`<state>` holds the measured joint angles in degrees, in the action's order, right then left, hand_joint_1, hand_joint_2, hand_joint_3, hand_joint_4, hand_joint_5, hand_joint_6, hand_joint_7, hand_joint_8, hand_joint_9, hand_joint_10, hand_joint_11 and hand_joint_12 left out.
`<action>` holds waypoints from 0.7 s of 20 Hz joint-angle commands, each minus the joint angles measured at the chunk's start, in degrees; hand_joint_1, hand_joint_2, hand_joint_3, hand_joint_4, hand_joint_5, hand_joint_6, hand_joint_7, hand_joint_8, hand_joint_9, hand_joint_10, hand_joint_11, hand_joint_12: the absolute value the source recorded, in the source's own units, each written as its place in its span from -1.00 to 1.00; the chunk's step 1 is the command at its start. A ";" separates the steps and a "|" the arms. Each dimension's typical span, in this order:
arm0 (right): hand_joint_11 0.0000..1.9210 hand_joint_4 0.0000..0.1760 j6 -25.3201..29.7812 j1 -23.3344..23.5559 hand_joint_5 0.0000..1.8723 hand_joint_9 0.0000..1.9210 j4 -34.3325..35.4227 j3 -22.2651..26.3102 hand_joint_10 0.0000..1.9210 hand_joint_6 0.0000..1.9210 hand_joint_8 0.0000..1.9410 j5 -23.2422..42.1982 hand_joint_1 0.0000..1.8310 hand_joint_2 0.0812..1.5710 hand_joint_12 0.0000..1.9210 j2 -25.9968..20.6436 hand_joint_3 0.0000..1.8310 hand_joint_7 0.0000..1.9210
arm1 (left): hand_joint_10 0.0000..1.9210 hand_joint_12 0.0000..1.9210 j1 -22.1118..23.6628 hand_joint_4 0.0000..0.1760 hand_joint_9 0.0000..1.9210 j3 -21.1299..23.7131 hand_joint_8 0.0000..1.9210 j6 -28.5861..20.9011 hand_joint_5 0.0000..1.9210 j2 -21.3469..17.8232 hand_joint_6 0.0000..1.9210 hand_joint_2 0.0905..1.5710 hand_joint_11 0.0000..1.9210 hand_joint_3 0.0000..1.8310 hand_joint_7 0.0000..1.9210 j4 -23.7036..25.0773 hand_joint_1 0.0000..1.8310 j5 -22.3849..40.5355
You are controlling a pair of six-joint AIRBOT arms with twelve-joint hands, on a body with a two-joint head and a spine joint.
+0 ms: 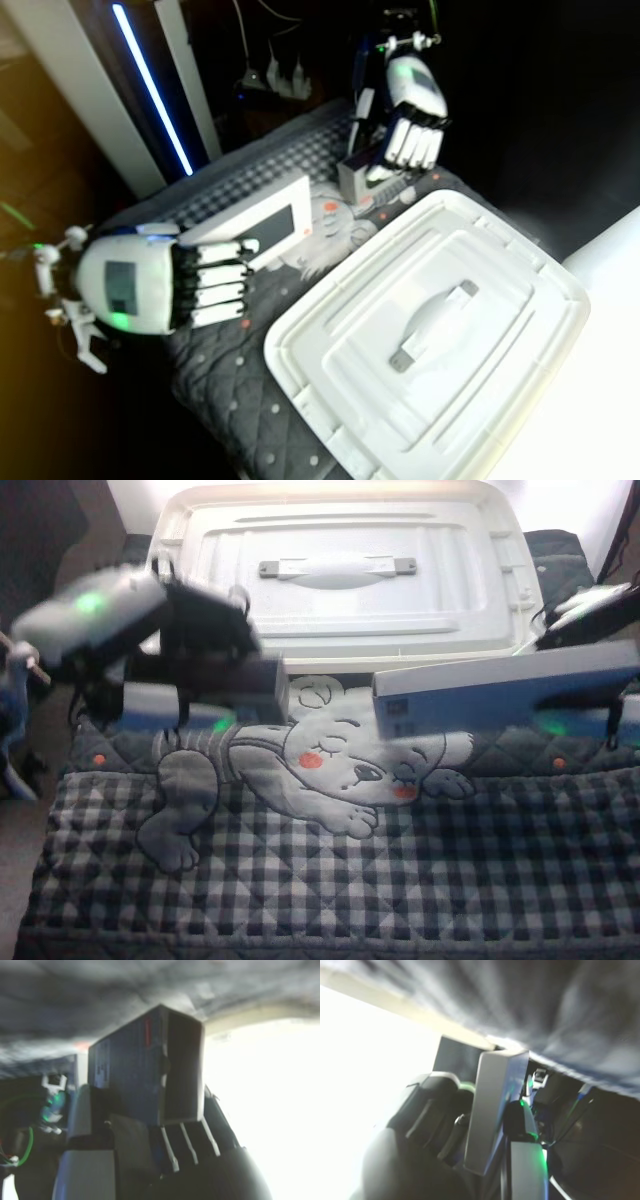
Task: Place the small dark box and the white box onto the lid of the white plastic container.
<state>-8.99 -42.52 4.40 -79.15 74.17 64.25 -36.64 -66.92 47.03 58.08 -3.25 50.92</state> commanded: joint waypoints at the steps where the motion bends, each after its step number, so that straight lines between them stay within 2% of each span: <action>1: 0.17 -1.00 0.04 1.54 0.21 0.28 2.59 -0.73 0.16 -0.47 -0.08 8.13 0.41 0.29 0.69 -0.97 -1.00 0.24 | 0.51 0.96 1.29 -1.00 -0.15 -0.52 0.37 0.03 -0.05 0.26 -0.15 0.43 -0.25 -1.00 -0.03 0.05 0.37 6.45; 2: 0.25 -1.00 -0.89 3.17 0.19 0.37 2.59 -1.21 -0.06 -0.41 -0.24 7.80 0.42 0.27 0.51 -1.09 -1.00 0.31 | 0.29 0.77 2.91 -1.00 -0.18 -1.26 0.29 0.47 -0.01 0.23 -0.16 0.40 -0.30 -1.00 0.00 0.70 0.37 5.56; 3: 0.18 -1.00 -1.55 4.26 0.25 0.28 2.59 -1.53 0.17 -0.53 -0.14 7.60 0.42 0.27 0.67 -1.11 -1.00 0.27 | 0.39 0.62 4.05 -1.00 -0.11 -1.95 0.21 0.64 -0.05 0.23 -0.10 0.41 -0.34 -1.00 -0.03 1.15 0.47 4.79; 4: 0.13 -1.00 -2.57 6.02 0.23 0.21 2.51 -2.21 0.28 -0.51 -0.08 6.92 0.42 0.29 0.72 -1.11 -1.00 0.23 | 0.30 0.75 6.10 -1.00 -0.21 -3.24 0.29 0.99 -0.01 0.28 -0.14 0.41 -0.38 -1.00 -0.03 2.07 0.38 3.29; 5: 0.16 -1.00 -3.47 7.41 0.20 0.25 2.46 -2.85 0.12 -0.42 -0.18 6.24 0.42 0.28 0.61 -1.10 -1.00 0.28 | 0.31 0.81 7.86 -1.00 -0.17 -4.32 0.29 1.84 -0.03 0.76 -0.12 0.41 -0.31 -1.00 0.00 2.68 0.37 1.70; 6: 0.24 -1.00 -4.54 8.66 0.14 0.37 2.44 -3.52 -0.19 -0.28 -0.37 5.60 0.42 0.27 0.40 -1.02 -1.00 0.36 | 0.40 0.88 9.87 -1.00 -0.08 -5.65 0.28 2.31 -0.04 1.62 -0.13 0.41 -0.20 -1.00 0.02 3.49 0.38 0.06; 7: 0.28 -1.00 -5.44 9.90 0.11 0.42 2.46 -4.16 -0.37 -0.22 -0.43 4.80 0.42 0.28 0.25 -0.77 -1.00 0.38 | 0.42 0.88 12.43 -1.00 -0.07 -7.34 0.25 2.35 -0.03 2.87 -0.13 0.40 -0.17 -1.00 0.03 4.82 0.38 -2.21; 8: 0.26 -1.00 -5.68 11.19 0.13 0.45 2.40 -5.21 -0.50 -0.26 -0.38 3.54 0.42 0.28 0.20 -0.20 -1.00 0.35 | 0.37 0.84 14.51 -1.00 -0.15 -8.96 0.27 2.40 0.00 4.15 -0.14 0.40 -0.28 -1.00 0.00 5.90 0.36 -4.40; 9: 0.23 -1.00 -5.68 11.96 0.16 0.47 2.33 -6.26 -0.52 -0.32 -0.32 2.79 0.42 0.27 0.23 0.48 -1.00 0.33 | 0.32 0.79 15.72 -1.00 -0.16 -10.43 0.28 2.94 0.02 5.20 -0.15 0.40 -0.35 -1.00 -0.02 6.16 0.36 -5.84; 10: 0.22 -1.00 -5.68 13.02 0.15 0.50 2.20 -7.55 -0.43 -0.36 -0.17 1.49 0.42 0.29 0.37 1.41 -1.00 0.28 | 0.39 0.84 17.24 -1.00 -0.12 -12.26 0.29 3.89 0.07 6.60 -0.25 0.39 -0.29 -1.00 -0.01 6.34 0.37 -8.29; 11: 0.26 -1.00 -5.89 14.01 0.12 0.50 1.69 -8.40 -0.31 -0.34 -0.07 0.26 0.41 0.32 0.42 1.96 -1.00 0.23 | 0.40 0.85 18.72 -1.00 -0.13 -13.86 0.32 4.82 0.06 7.84 -0.26 0.39 -0.29 -1.00 -0.01 6.73 0.38 -10.12; 12: 0.24 -1.00 -6.34 15.30 0.07 0.47 0.43 -9.35 -0.25 -0.27 -0.05 -1.38 0.41 0.33 0.44 2.51 -1.00 0.22 | 0.45 0.87 19.67 -1.00 -0.19 -15.13 0.42 5.93 0.00 8.91 -0.18 0.43 -0.29 -1.00 -0.07 6.92 0.37 -11.39; 13: 0.28 -1.00 -6.81 17.92 0.13 0.41 -2.55 -10.81 0.12 -0.20 -0.10 -4.94 0.40 0.32 0.59 3.62 -1.00 0.16 | 0.43 0.86 20.54 -1.00 -0.14 -16.39 0.40 7.35 -0.09 9.93 -0.05 0.45 -0.26 -1.00 -0.05 7.12 0.36 -12.59; 14: 0.19 -1.00 -6.68 20.19 0.13 0.32 -4.86 -12.22 0.01 -0.35 -0.02 -8.11 0.41 0.33 0.46 4.74 -1.00 0.18 | 0.37 0.78 21.28 -1.00 -0.04 -17.20 0.35 7.62 -0.08 10.37 -0.07 0.44 -0.14 -1.00 -0.02 7.12 0.37 -13.74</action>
<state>-15.90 -21.91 -3.29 -91.74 60.64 70.06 -15.92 -84.05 54.48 69.10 4.80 30.70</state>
